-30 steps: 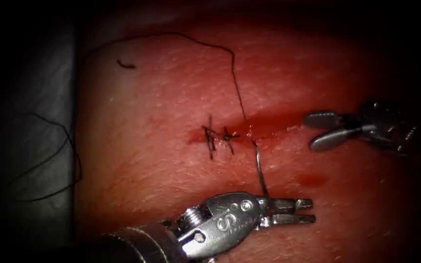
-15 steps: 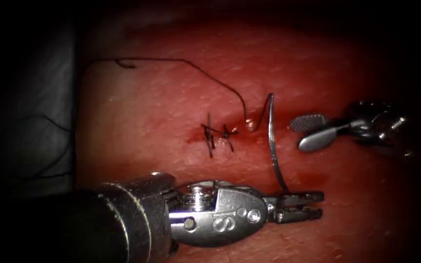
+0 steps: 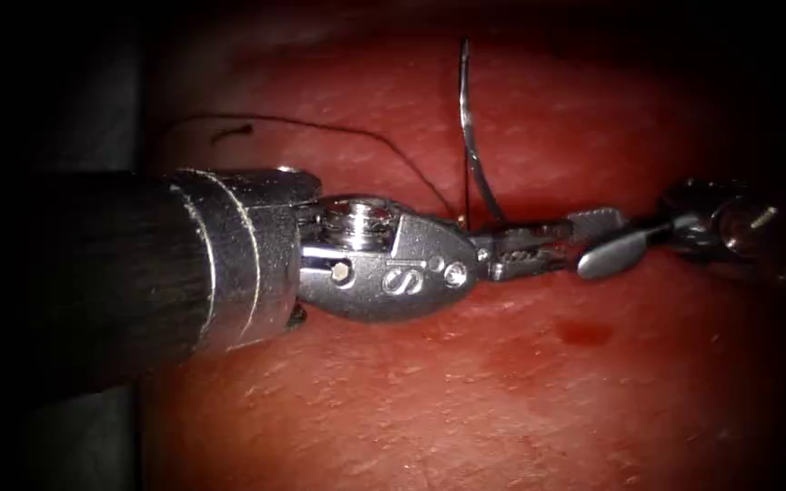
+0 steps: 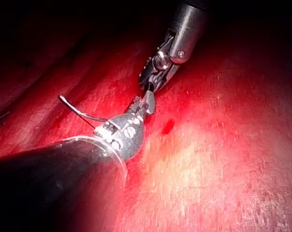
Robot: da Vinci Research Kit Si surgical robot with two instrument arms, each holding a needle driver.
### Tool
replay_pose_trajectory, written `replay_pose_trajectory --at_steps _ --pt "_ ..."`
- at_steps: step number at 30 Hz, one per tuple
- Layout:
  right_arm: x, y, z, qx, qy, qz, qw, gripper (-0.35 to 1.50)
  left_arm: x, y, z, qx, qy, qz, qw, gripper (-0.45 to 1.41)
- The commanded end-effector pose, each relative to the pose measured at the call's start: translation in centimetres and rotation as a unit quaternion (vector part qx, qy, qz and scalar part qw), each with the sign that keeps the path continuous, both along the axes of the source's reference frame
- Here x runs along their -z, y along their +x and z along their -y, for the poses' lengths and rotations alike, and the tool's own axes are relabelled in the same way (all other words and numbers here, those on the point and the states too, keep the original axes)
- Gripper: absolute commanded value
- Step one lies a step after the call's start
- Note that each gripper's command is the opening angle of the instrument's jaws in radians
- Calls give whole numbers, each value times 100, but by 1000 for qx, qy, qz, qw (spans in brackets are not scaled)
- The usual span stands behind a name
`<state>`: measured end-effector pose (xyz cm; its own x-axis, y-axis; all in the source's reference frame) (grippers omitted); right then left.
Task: Wound Closure
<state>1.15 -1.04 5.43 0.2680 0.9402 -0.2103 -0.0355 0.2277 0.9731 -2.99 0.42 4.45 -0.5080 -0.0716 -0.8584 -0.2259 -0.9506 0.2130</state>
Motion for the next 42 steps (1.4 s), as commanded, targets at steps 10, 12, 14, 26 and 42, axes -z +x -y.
replay_pose_trajectory --at_steps 10,12,14,26,42 --pt "0 16 -20 -26 13 7 1000 78 -39 -14 38 -18 -24 8 1000 -45" --pt "-2 22 -22 -30 12 9 999 79 -41 -14 40 -26 -33 11 999 -45" --pt "-4 29 -24 -28 13 6 999 79 -41 -15 42 -35 -41 14 998 -45" --pt "-3 70 -16 -18 15 -14 1000 89 -39 -23 47 -47 -60 20 997 -45" --pt "4 81 -3 -7 19 -30 999 64 -42 -23 46 -46 -61 21 997 -45"
